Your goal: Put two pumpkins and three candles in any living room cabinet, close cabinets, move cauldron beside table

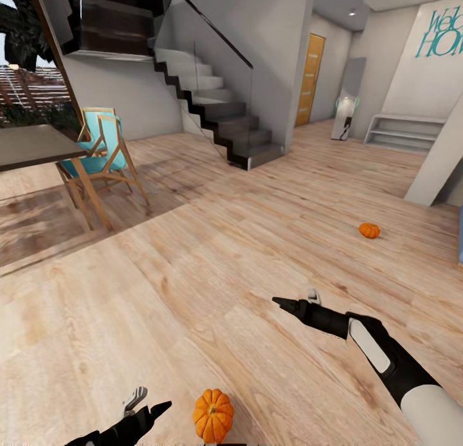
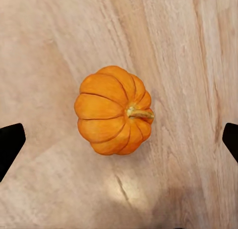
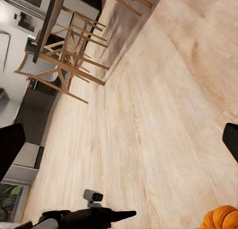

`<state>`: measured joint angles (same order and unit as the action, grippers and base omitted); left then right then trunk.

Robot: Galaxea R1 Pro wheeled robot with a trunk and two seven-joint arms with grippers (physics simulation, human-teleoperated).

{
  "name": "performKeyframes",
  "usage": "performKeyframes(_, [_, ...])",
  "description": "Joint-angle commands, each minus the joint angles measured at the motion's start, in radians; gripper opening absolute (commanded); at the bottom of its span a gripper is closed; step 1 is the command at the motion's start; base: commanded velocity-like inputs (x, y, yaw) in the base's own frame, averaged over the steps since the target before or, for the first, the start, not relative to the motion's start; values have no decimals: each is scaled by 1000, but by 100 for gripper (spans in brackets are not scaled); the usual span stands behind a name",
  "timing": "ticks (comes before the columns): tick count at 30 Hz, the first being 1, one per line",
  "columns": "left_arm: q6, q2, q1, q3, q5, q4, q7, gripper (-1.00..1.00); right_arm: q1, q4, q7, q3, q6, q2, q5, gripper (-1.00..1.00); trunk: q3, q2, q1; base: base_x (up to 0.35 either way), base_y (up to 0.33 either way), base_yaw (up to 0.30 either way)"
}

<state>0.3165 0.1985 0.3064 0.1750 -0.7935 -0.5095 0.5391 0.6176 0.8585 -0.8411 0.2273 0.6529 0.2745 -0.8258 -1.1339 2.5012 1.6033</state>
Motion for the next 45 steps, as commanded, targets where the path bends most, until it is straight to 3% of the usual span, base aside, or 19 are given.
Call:
performKeyframes(1, [7,1,7,2,-10,-5,-22,100,1,27,2,2,18,2,-8,100,-5,1,0,0,0,0])
performKeyframes(5, [13,1,82,-2,-12,-3,-92,100,1,51,1,1,32,1,-12,100,-20,2,2,0,0,0])
performKeyframes(8, [16,2,130,-6,-14,-1,-109,100,1,56,1,2,36,-3,-26,100,-32,2,3,0,0,0])
performKeyframes(13, [21,3,160,-98,-17,0,-111,100,1,55,3,2,36,-6,-36,100,-51,3,6,0,0,0])
performKeyframes(17, [31,3,162,-134,-21,2,-109,100,1,56,1,2,35,-6,-74,100,-67,4,7,0,0,0])
performKeyframes(22, [106,6,162,-181,-105,3,-104,100,1,56,1,4,33,-7,-98,100,-86,6,10,0,0,0])
performKeyframes(27, [129,5,161,-191,-129,3,-106,100,1,55,0,4,32,-8,-102,100,-105,7,12,0,0,0])
performKeyframes(45, [131,5,161,-190,-127,3,-102,100,1,30,-3,3,18,-7,-104,100,-175,11,20,0,0,0])
